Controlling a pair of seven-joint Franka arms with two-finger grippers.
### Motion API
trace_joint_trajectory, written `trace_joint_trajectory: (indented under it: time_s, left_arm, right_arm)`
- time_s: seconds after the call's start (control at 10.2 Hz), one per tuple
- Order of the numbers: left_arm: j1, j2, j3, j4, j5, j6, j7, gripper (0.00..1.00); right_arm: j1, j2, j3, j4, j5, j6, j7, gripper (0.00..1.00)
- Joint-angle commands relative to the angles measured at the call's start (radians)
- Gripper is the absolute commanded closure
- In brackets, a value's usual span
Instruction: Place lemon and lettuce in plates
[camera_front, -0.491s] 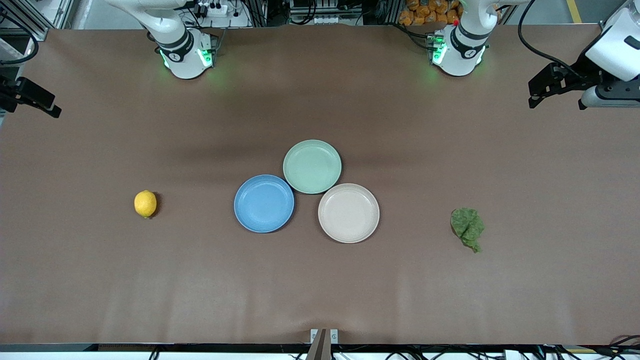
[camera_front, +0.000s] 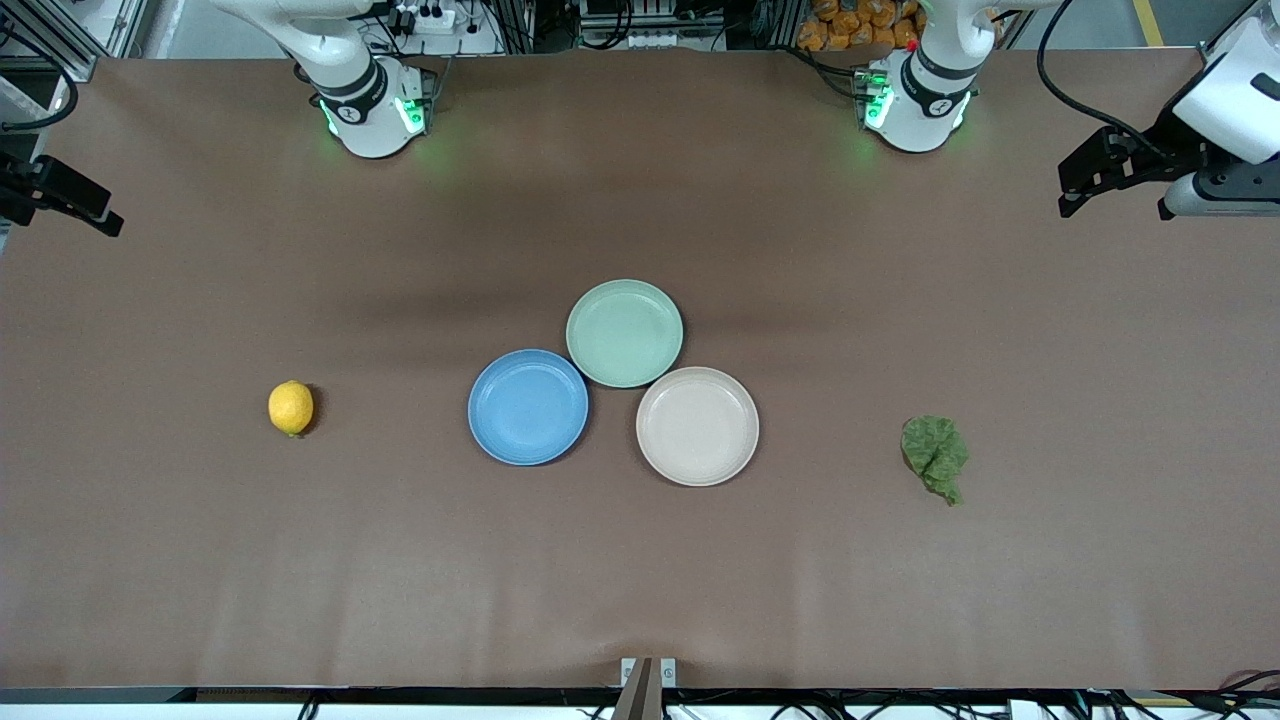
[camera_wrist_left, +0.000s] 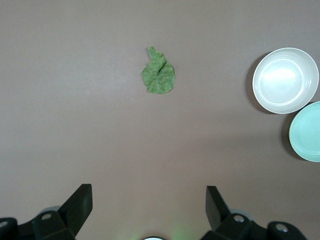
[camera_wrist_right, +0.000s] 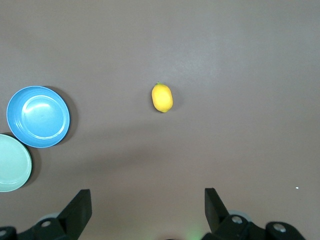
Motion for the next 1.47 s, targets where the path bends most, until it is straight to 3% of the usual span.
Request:
trace_joint_trajectory:
  time_s: [0.0, 0.29, 0.49, 0.79, 1.18, 1.38]
  left_arm:
    - [0.003, 0.044, 0.005, 0.039, -0.018, -0.013, 0.018, 0.00]
    - [0.007, 0.134, 0.006, 0.094, -0.016, -0.011, 0.029, 0.00]
    - [0.016, 0.223, 0.006, 0.146, -0.015, 0.024, 0.024, 0.00]
    - [0.033, 0.339, 0.006, 0.143, -0.012, 0.067, 0.011, 0.00]
    - [0.038, 0.462, 0.008, 0.117, -0.007, 0.261, -0.035, 0.00]
    - [0.035, 0.512, 0.008, 0.018, -0.005, 0.442, -0.039, 0.00]
  right_arm:
    - [-0.002, 0.002, 0.002, -0.001, -0.004, 0.004, -0.004, 0.00]
    - [-0.002, 0.013, 0.002, -0.033, -0.004, 0.029, -0.004, 0.00]
    - [0.000, 0.013, 0.003, -0.111, -0.004, 0.117, -0.004, 0.00]
    - [0.007, 0.025, 0.003, -0.225, -0.003, 0.246, -0.007, 0.00]
    - [0.013, 0.063, 0.005, -0.396, -0.003, 0.452, -0.011, 0.00]
    - [0.012, 0.107, 0.005, -0.470, -0.004, 0.568, -0.014, 0.00]
